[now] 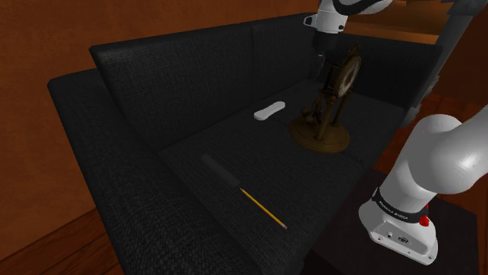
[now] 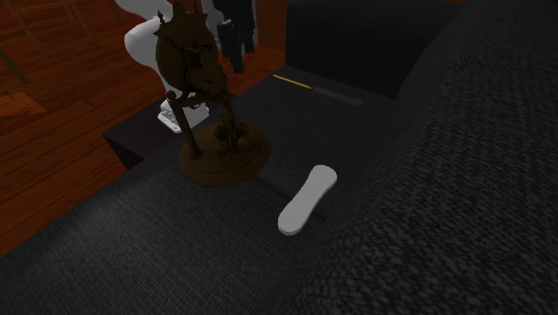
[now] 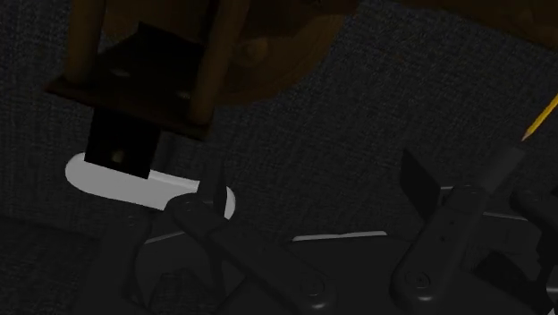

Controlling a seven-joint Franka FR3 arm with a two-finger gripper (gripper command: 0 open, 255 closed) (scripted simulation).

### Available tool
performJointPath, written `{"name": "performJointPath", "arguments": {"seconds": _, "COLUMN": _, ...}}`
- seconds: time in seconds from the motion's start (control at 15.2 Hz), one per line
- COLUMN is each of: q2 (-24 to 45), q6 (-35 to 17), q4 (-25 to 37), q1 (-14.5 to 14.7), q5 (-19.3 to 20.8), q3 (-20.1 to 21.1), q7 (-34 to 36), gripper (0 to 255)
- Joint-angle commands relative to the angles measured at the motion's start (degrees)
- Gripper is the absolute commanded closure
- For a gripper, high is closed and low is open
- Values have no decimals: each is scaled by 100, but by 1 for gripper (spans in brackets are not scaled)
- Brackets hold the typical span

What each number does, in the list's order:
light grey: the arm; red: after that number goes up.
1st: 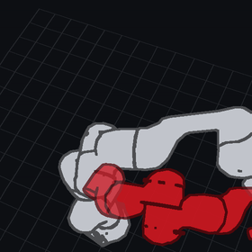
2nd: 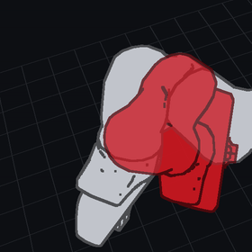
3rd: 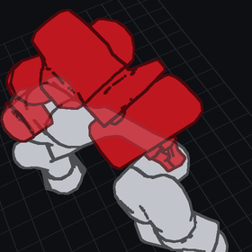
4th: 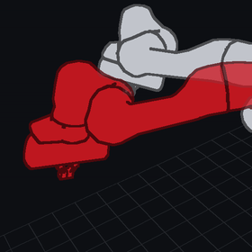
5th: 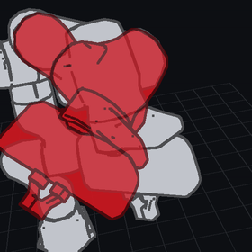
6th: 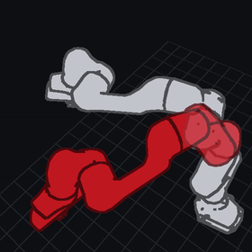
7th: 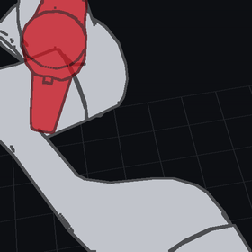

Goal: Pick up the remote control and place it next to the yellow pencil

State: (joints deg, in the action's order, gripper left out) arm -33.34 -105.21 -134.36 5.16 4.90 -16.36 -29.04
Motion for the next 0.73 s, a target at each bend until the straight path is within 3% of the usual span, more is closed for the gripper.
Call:
{"name": "performJointPath", "arguments": {"seconds": 0.0, "q2": 362, "q6": -241, "q4": 76, "q1": 119, "q5": 57, "q3": -295, "q7": -691, "gripper": 0}}
{"name": "performJointPath", "arguments": {"seconds": 0.33, "q2": 1433, "q6": -738, "q4": 500, "q1": 448, "q5": -28, "q3": -971, "q7": -2355, "gripper": 0}}
{"name": "performJointPath", "arguments": {"seconds": 0.66, "q2": 2708, "q6": -1115, "q4": 1148, "q1": 700, "q5": -483, "q3": -1453, "q7": -4102, "gripper": 0}}
